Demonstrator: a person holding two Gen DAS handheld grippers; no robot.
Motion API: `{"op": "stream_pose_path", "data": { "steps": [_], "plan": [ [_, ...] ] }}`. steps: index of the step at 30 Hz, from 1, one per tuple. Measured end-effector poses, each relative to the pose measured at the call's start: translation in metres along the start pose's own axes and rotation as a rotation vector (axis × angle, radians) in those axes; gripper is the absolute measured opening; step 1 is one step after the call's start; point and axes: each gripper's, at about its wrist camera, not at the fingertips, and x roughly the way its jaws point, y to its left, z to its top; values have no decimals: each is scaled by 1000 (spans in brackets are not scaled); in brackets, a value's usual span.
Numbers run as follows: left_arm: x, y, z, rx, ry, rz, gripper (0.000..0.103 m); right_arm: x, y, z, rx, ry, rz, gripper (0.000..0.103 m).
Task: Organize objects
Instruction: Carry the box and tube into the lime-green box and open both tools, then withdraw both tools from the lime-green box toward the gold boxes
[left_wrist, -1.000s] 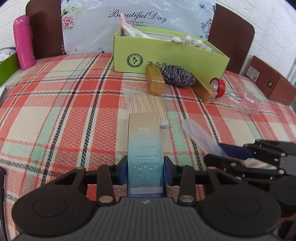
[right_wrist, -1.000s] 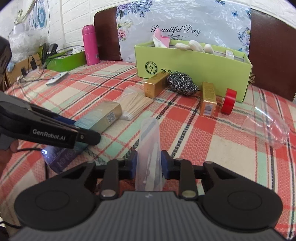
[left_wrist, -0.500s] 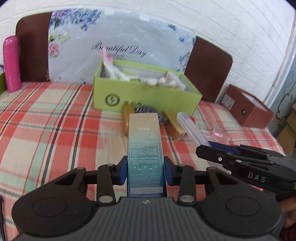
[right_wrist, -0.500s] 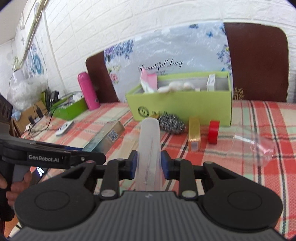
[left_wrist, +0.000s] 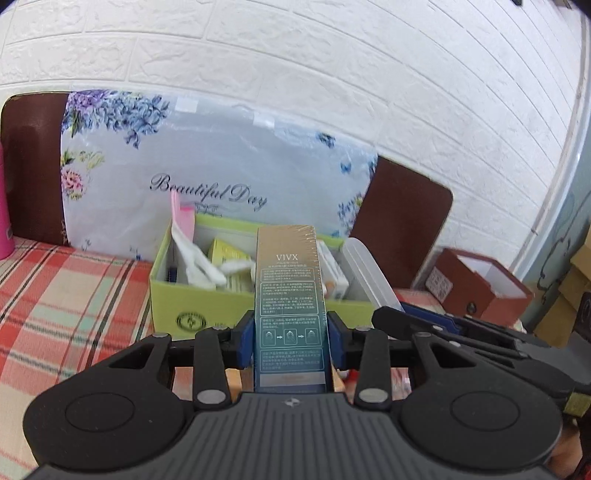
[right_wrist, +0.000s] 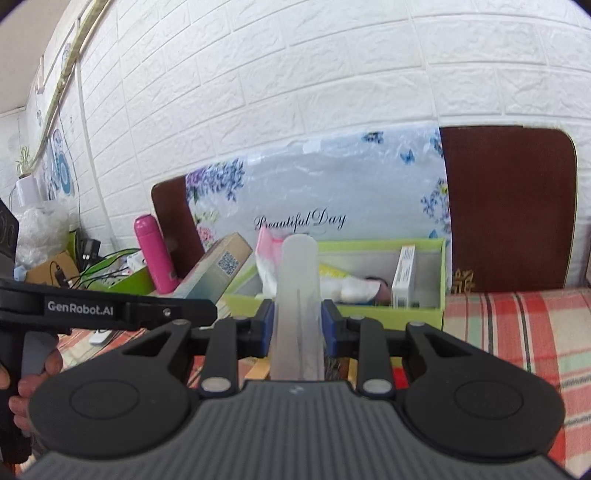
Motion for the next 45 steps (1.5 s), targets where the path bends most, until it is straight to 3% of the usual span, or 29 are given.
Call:
{"op": "stream_pose_path", "data": {
  "steps": [11, 19, 20, 21, 22, 23, 25, 30, 35, 40, 45],
  "plan": [
    [63, 27, 62, -82, -46, 32, 41, 67, -17, 45, -74, -64, -36, 27],
    [120, 59, 77, -133, -35, 65, 41, 140, -29, 35, -118, -3, -71, 28],
    [127, 62, 75, -131, -44, 82, 46, 150, -30, 29, -129, 14, -75, 31],
    [132, 65, 73, -120, -54, 100, 61, 157, -31, 24, -139, 37, -78, 38],
    [138, 67, 70, -100, -57, 131, 70, 163, -32, 17, -151, 66, -88, 52],
    [141, 69, 67, -81, -58, 160, 78, 167, -33, 11, -161, 79, -93, 56],
    [143, 72, 60, -48, -55, 166, 78, 170, -33, 1, -180, 95, -102, 62],
    [136, 75, 54, -70, -25, 136, 79, 162, -35, -2, -146, 85, -115, 80],
    [101, 61, 57, -84, -64, 152, 80, 121, -28, 10, -139, 7, -127, 102],
    [57, 35, 48, -80, -59, 172, 83, 66, -17, 10, -128, -49, -131, 103],
    [22, 8, 16, -20, -54, 168, 85, 19, -6, -1, -105, -66, -111, 103]
  ]
}}
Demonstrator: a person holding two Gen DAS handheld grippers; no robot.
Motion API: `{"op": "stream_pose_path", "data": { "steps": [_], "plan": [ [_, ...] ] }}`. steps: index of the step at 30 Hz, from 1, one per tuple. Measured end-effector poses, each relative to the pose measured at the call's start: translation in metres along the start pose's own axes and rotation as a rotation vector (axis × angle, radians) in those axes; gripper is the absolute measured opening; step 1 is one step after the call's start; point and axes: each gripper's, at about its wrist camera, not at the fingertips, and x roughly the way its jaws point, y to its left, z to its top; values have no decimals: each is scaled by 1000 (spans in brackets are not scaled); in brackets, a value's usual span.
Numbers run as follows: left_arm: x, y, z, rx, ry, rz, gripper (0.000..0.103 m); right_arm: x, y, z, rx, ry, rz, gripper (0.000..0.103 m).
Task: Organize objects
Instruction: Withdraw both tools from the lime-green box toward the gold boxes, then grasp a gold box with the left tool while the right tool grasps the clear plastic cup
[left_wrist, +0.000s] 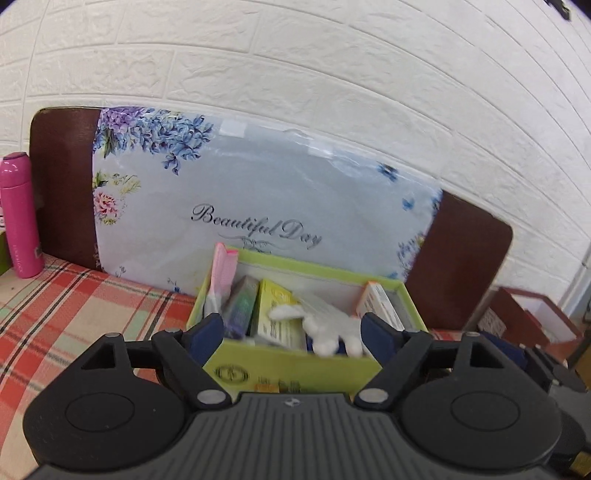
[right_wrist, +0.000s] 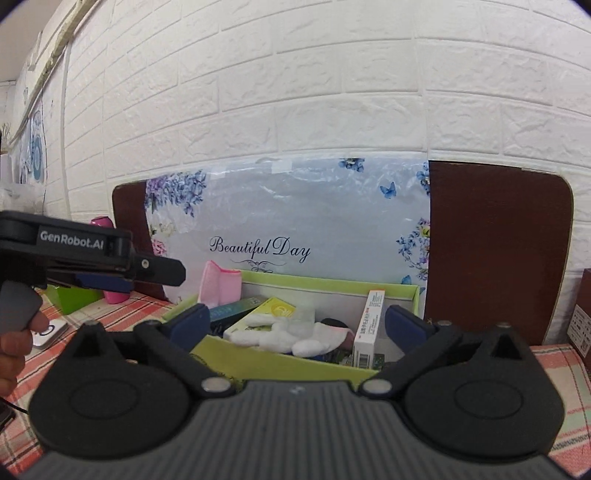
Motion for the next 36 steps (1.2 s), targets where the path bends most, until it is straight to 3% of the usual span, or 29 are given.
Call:
{"op": "stream_pose_path", "data": {
  "steps": [8, 21, 27, 36],
  "plan": [
    [-30, -15, -55, 18, 79, 41, 85, -55, 4, -37, 68, 41, -4, 103],
    [-28, -13, -101, 41, 200, 142, 85, -81, -6, -91, 154, 152, -42, 103],
    [-20, -20, -111, 67, 235, 121, 85, -83, -13, -109, 162, 194, -76, 103],
    [17, -54, -111, 86, 221, 4, 85, -92, -32, -123, 180, 203, -131, 103]
  ]
}}
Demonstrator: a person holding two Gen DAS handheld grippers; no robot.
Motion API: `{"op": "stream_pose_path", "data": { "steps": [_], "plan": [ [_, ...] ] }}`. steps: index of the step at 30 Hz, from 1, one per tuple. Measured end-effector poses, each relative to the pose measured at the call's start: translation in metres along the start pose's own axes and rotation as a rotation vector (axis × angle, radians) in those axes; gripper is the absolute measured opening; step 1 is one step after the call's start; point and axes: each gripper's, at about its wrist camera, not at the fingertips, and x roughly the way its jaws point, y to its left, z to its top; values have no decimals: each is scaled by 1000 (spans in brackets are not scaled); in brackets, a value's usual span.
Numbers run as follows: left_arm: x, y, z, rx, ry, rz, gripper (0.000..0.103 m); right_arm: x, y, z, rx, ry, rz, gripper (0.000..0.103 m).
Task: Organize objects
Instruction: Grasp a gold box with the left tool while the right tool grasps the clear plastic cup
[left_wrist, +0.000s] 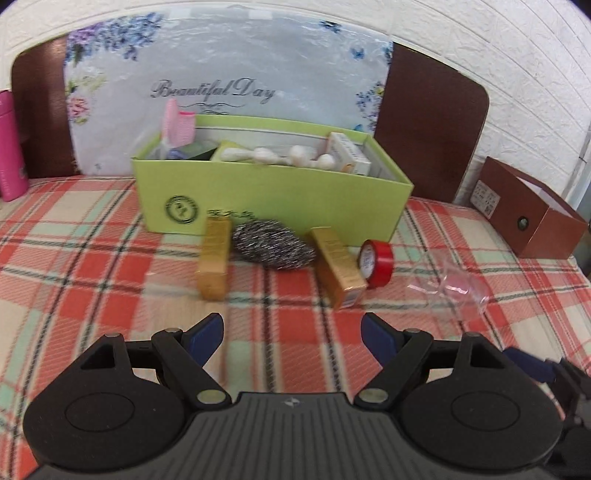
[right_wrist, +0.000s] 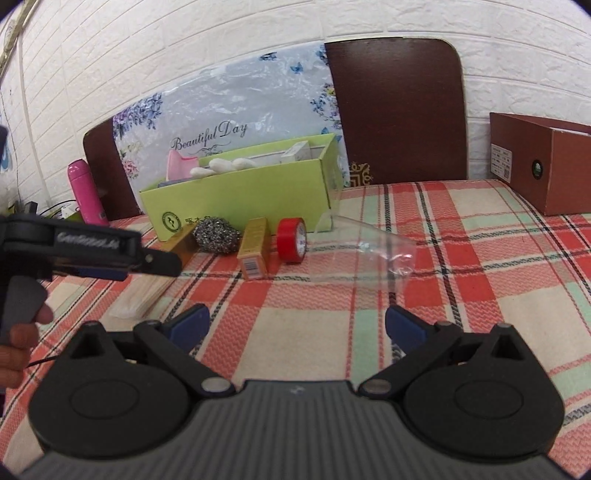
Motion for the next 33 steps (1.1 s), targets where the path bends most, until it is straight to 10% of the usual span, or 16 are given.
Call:
{"op": "stream_pose_path", "data": {
  "steps": [7, 13, 21, 26, 29, 33],
  "plan": [
    [43, -22, 18, -25, -6, -72, 74, -4, -14, -4, 31, -10, -19, 103],
    [83, -24, 21, -33, 76, -104, 35, -1, -15, 1, -74, -75, -40, 103],
    [43, -15, 1, 49, 106, -132, 26, 48, -24, 25, -309, -51, -9, 101],
    [19, 0, -16, 33, 124, -132, 26, 55, -16, 23, -251, 63, 1, 36],
    [7, 3, -25, 49, 135, -126, 26, 44, -10, 15, -157, 110, 33, 18],
    [-10, 5, -37, 75, 143, -122, 26, 25, 6, 7, -162, 114, 104, 19]
  ]
}}
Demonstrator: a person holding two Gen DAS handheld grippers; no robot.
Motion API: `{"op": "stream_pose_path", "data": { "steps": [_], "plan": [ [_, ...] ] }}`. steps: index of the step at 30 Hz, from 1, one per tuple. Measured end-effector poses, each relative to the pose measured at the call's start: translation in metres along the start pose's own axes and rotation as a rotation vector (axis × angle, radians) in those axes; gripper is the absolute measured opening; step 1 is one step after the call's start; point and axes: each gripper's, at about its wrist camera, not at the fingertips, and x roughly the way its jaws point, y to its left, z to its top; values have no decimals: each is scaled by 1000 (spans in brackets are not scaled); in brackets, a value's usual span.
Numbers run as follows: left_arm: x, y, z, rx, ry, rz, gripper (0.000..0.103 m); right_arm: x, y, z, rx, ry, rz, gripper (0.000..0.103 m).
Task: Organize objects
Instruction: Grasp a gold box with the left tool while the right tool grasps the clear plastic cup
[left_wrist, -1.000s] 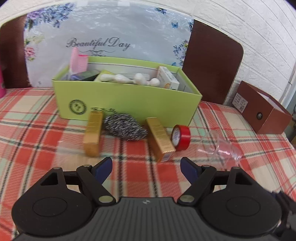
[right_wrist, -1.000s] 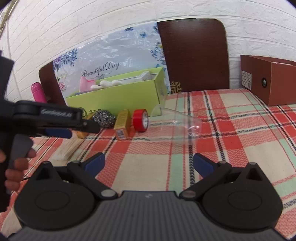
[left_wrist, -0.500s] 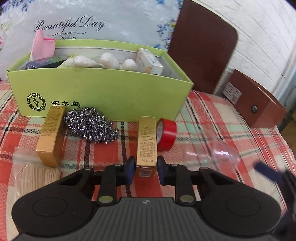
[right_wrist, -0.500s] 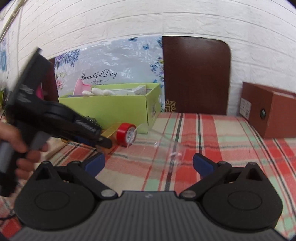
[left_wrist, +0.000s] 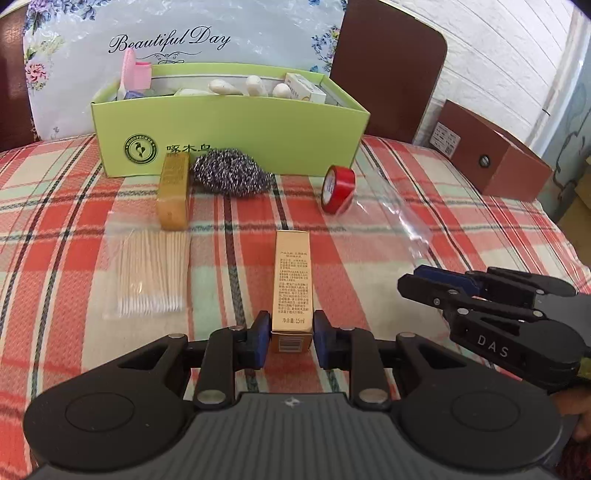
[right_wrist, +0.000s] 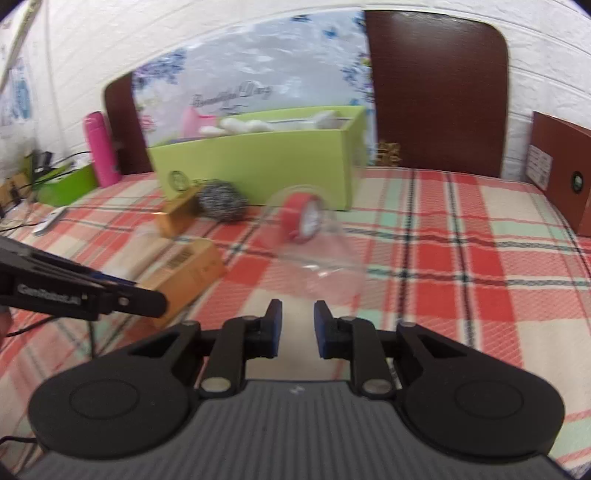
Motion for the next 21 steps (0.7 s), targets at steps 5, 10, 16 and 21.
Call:
{"op": "stream_pose_path", "data": {
  "steps": [5, 10, 16, 21],
  "plan": [
    [-2, 1, -2, -7, -19, 25, 26, -12, 9, 10, -70, -87, -62, 60],
    [6, -3, 6, 0, -25, 25, 38, -7, 5, 20, -153, -123, -113, 70],
    [18, -10, 19, 21, -45, 23, 52, 28, -7, 27, -196, -67, -125, 75],
    [28, -12, 24, 12, -25, 44, 43, 52, -13, 29, -155, -38, -122, 73]
  ]
}}
